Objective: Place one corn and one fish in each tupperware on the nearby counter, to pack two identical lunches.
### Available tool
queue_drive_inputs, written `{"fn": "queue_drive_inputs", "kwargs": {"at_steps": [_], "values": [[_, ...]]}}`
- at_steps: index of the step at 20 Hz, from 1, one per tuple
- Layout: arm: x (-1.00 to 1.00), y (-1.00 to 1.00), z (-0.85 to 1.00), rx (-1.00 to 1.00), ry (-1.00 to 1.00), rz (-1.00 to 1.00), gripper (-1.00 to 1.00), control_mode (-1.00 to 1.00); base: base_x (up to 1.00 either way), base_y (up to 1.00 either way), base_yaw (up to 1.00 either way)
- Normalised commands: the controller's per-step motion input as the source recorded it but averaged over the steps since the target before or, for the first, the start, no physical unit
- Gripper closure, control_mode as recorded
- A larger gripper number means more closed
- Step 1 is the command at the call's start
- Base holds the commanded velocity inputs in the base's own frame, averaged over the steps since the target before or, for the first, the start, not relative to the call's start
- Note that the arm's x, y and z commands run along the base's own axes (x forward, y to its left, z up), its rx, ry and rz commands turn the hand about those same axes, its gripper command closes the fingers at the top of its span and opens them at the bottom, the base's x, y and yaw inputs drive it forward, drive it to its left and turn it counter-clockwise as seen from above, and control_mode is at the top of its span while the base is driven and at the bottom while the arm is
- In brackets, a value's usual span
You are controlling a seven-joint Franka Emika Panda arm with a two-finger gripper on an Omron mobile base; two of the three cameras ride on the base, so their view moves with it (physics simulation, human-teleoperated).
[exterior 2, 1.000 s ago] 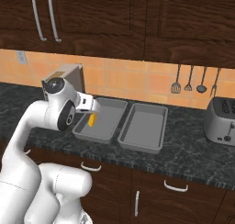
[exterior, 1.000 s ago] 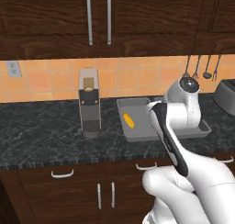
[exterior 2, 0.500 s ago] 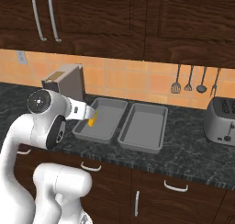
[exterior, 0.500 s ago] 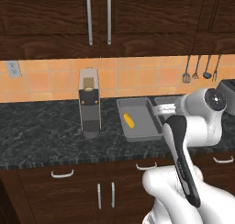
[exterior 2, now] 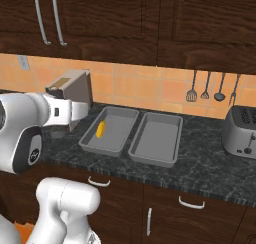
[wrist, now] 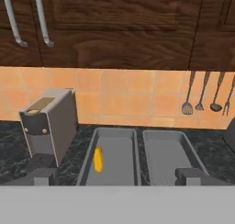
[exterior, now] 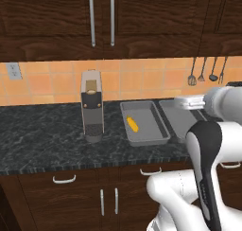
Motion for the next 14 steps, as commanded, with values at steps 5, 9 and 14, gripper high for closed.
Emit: {"fn": "queue_drive_inputs", "kwargs": {"at_steps": [5, 9, 14], "values": [[-0.14, 0.00, 0.03, 0.00, -0.04, -0.01, -1.00, 1.00, -0.51, -0.05, -0.14], [0.00, 0.00, 0.00, 0.00, 0.00, 0.00, -1.00, 1.00, -0.98, -0.62, -0.15], [0.00, 0.00, 0.00, 0.00, 0.00, 0.00, -1.00, 1.00, -0.92, -0.98, -0.13]]}}
